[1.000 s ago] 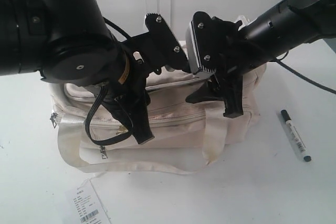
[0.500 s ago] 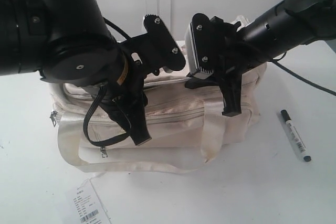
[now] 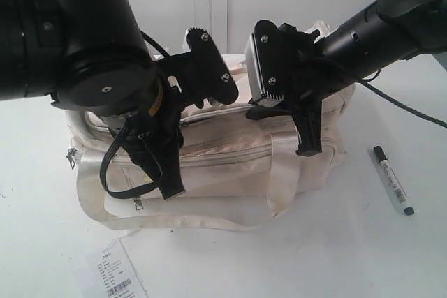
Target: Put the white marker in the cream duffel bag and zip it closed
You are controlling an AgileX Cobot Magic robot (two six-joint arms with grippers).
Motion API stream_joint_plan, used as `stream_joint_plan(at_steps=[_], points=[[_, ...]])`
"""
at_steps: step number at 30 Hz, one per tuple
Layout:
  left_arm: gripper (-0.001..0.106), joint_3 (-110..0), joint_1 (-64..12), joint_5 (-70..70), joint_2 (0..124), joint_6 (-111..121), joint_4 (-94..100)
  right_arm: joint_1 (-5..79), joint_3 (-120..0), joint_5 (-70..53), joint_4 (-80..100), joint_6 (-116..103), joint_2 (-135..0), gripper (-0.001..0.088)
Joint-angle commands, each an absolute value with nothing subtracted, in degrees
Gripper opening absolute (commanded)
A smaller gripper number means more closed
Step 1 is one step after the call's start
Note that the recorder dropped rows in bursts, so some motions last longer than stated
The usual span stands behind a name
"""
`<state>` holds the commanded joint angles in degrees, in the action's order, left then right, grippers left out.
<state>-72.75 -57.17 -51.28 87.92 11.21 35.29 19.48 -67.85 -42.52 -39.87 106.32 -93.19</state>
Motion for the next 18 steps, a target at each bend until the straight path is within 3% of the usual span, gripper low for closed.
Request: stream_joint_plan(at_steps=[18], points=[[0.000, -72.75, -56.03, -55.96, 87.92, 8.53, 35.28, 19.37, -67.85, -42.63, -38.32, 103.61, -93.19, 0.0000]])
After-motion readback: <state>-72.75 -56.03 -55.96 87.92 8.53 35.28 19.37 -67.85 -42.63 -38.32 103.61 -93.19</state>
